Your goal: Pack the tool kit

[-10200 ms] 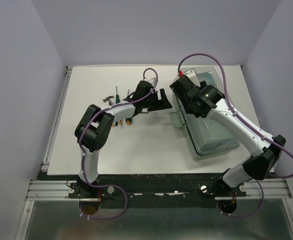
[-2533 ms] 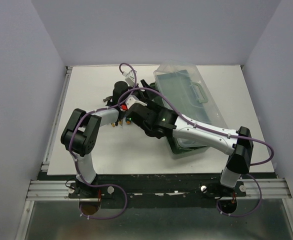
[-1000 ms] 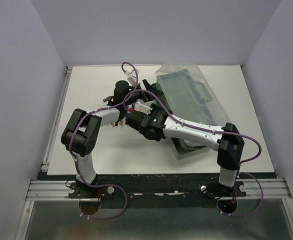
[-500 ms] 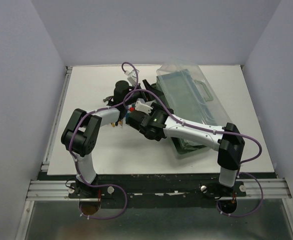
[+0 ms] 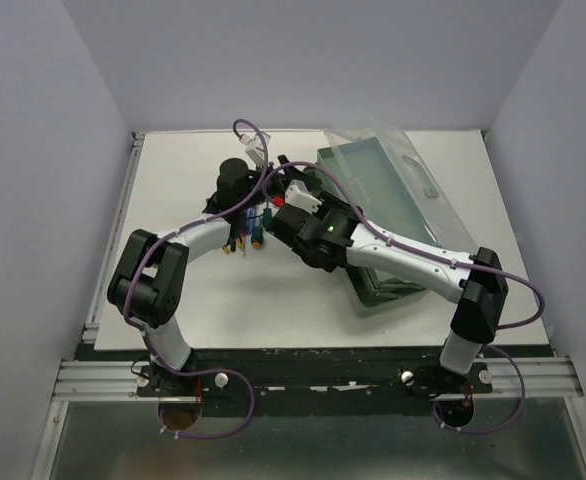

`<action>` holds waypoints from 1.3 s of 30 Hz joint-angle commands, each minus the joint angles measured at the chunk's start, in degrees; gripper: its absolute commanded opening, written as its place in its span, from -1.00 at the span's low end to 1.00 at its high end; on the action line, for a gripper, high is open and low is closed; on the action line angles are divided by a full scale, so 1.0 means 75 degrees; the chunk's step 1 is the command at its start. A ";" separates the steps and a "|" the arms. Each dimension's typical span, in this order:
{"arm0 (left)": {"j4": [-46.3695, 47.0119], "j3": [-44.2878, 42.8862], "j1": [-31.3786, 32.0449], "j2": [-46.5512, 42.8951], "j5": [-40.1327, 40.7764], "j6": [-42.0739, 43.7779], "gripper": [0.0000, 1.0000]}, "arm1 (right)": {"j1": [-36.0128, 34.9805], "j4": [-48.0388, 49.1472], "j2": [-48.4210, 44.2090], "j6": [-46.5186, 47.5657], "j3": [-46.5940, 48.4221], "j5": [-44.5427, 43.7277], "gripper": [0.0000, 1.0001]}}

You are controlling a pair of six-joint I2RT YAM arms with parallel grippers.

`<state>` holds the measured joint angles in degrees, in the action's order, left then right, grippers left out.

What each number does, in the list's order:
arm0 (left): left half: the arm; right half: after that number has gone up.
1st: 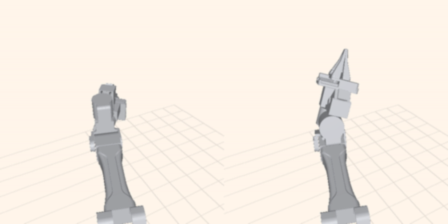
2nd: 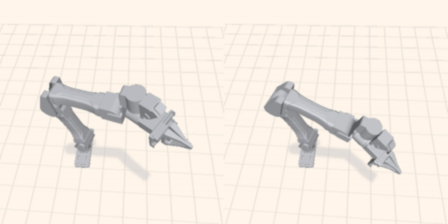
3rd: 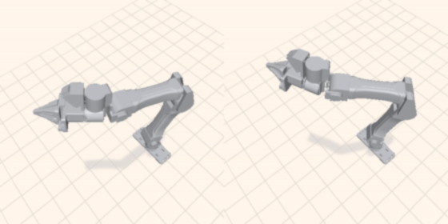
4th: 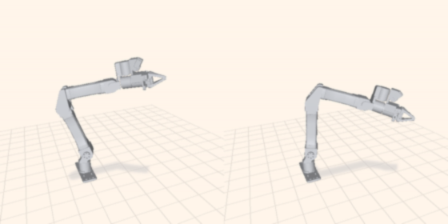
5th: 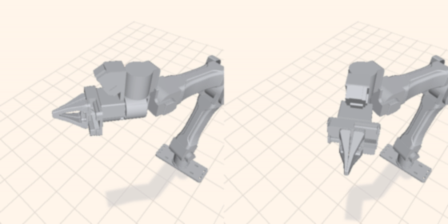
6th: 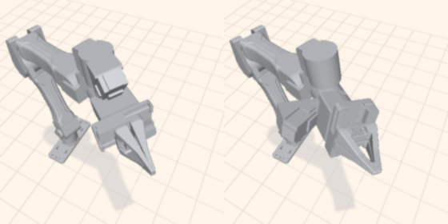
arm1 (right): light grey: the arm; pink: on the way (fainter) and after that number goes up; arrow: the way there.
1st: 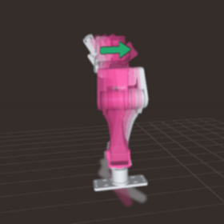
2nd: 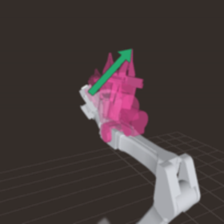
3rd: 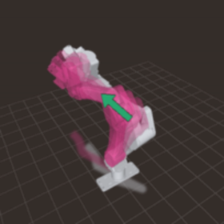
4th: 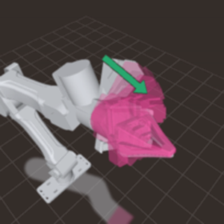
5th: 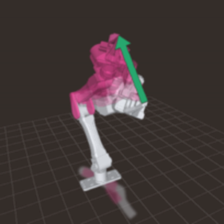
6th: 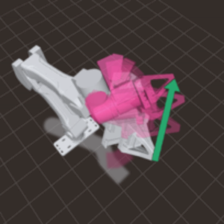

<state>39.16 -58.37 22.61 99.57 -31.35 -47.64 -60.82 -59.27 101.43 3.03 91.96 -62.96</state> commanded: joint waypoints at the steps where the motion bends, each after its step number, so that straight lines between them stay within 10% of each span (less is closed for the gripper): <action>1: -0.0275 0.0130 -0.0062 -0.0502 0.0255 0.0445 0.98 | 0.0257 -0.0032 -0.0597 -0.0029 -0.0226 -0.0465 0.15; 39: -0.1307 -0.0538 0.0442 0.1033 0.0829 0.0656 0.99 | 0.0492 0.0133 -0.0645 -0.0228 -0.0520 0.0039 0.13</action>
<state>29.41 -60.53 25.63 105.51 -26.55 -43.90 -57.74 -56.97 96.01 2.37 87.99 -62.28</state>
